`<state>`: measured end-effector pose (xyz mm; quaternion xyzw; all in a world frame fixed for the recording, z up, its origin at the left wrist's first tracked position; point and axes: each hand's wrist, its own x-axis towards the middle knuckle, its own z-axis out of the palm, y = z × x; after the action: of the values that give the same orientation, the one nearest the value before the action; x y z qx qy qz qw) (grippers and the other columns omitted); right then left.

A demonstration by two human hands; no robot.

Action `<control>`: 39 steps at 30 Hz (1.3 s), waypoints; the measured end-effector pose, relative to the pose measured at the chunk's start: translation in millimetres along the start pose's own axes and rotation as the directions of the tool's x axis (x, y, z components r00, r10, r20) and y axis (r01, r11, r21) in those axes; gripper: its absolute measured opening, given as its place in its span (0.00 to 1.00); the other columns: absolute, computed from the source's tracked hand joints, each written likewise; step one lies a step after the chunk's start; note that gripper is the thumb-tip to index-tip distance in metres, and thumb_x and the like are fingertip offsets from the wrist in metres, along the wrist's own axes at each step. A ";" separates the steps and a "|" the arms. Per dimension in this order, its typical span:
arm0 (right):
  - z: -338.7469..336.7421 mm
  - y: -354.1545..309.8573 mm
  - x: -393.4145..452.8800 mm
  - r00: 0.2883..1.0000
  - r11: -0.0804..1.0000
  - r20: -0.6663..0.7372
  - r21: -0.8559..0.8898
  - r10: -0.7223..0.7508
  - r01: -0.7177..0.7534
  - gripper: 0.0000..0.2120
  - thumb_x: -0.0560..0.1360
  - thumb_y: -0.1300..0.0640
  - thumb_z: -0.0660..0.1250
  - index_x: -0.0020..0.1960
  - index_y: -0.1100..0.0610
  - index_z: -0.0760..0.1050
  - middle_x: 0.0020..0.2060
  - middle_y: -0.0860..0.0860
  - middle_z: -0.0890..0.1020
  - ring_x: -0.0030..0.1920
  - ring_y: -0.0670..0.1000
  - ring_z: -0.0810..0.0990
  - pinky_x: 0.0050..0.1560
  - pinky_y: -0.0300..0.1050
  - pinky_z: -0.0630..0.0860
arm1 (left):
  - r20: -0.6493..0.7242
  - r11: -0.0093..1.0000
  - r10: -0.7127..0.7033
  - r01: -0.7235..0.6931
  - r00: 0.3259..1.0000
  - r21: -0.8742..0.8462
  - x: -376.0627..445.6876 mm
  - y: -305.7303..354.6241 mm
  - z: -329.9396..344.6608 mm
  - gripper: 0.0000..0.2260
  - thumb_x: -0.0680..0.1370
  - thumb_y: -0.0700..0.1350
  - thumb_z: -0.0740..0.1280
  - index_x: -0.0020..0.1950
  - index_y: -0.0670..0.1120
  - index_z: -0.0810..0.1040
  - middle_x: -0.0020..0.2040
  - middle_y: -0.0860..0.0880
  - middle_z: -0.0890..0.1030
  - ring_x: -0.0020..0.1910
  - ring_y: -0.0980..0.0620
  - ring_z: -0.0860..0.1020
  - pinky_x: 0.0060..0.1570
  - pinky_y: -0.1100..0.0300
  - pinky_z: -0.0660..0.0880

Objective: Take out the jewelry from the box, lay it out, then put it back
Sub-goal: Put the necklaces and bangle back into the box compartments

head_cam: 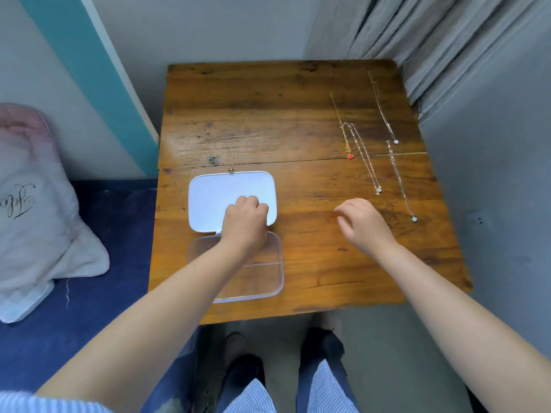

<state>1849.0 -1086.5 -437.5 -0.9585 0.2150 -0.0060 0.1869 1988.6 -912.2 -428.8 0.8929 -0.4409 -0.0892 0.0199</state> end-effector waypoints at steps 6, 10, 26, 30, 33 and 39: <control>-43.0 115.0 3.1 0.931 0.932 0.039 -0.036 0.362 -0.361 0.15 0.76 0.60 0.62 0.61 0.64 0.73 0.60 0.60 0.78 0.64 0.59 0.71 0.62 0.54 0.71 | 0.188 0.997 -0.025 0.039 0.982 -0.069 57.5 99.9 2.1 0.12 0.79 0.42 0.59 0.62 0.41 0.73 0.61 0.43 0.74 0.61 0.42 0.70 0.53 0.51 0.71; -43.0 172.8 -0.8 0.929 0.940 0.144 -0.039 0.342 -0.340 0.20 0.75 0.55 0.65 0.65 0.61 0.70 0.61 0.59 0.76 0.63 0.58 0.71 0.62 0.52 0.71 | 0.264 0.990 -0.066 0.096 0.962 -0.104 93.8 161.6 18.5 0.14 0.80 0.44 0.60 0.64 0.42 0.71 0.61 0.43 0.74 0.61 0.42 0.71 0.53 0.51 0.73; -13.9 217.9 -0.9 0.978 0.990 0.156 0.022 0.136 -0.141 0.08 0.72 0.69 0.66 0.51 0.65 0.77 0.44 0.59 0.81 0.46 0.58 0.79 0.44 0.47 0.80 | 0.267 0.897 -0.350 0.403 0.898 -0.182 169.9 254.1 66.1 0.13 0.81 0.44 0.58 0.62 0.38 0.70 0.62 0.40 0.73 0.61 0.42 0.71 0.53 0.52 0.75; -17.8 212.6 7.3 0.946 0.962 0.184 0.007 0.267 -0.273 0.08 0.77 0.65 0.57 0.56 0.62 0.70 0.53 0.58 0.78 0.53 0.55 0.75 0.53 0.45 0.76 | 0.258 0.921 -0.333 0.371 0.907 -0.119 173.5 257.1 71.6 0.11 0.81 0.36 0.55 0.62 0.36 0.70 0.61 0.39 0.74 0.60 0.41 0.72 0.54 0.51 0.75; -18.3 213.1 7.3 0.931 0.954 0.213 -0.019 0.295 -0.298 0.09 0.77 0.65 0.58 0.56 0.63 0.70 0.53 0.59 0.78 0.54 0.55 0.75 0.53 0.45 0.75 | 0.288 0.932 -0.306 0.347 0.907 -0.104 169.5 253.5 74.5 0.13 0.81 0.41 0.57 0.62 0.36 0.70 0.61 0.38 0.75 0.60 0.40 0.74 0.54 0.51 0.75; -34.8 212.5 -3.3 0.858 0.917 0.332 -0.212 0.392 -0.337 0.11 0.78 0.66 0.56 0.58 0.66 0.72 0.57 0.63 0.74 0.59 0.60 0.71 0.58 0.49 0.72 | 0.317 0.834 -0.349 0.446 0.882 -0.324 136.4 243.6 65.0 0.11 0.78 0.39 0.55 0.37 0.40 0.70 0.36 0.42 0.72 0.37 0.42 0.71 0.34 0.55 0.67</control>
<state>1755.7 -1275.5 -481.7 -0.8952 0.3539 0.2248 0.1509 1867.4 -1166.0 -484.2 0.9253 -0.2166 -0.2862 0.1226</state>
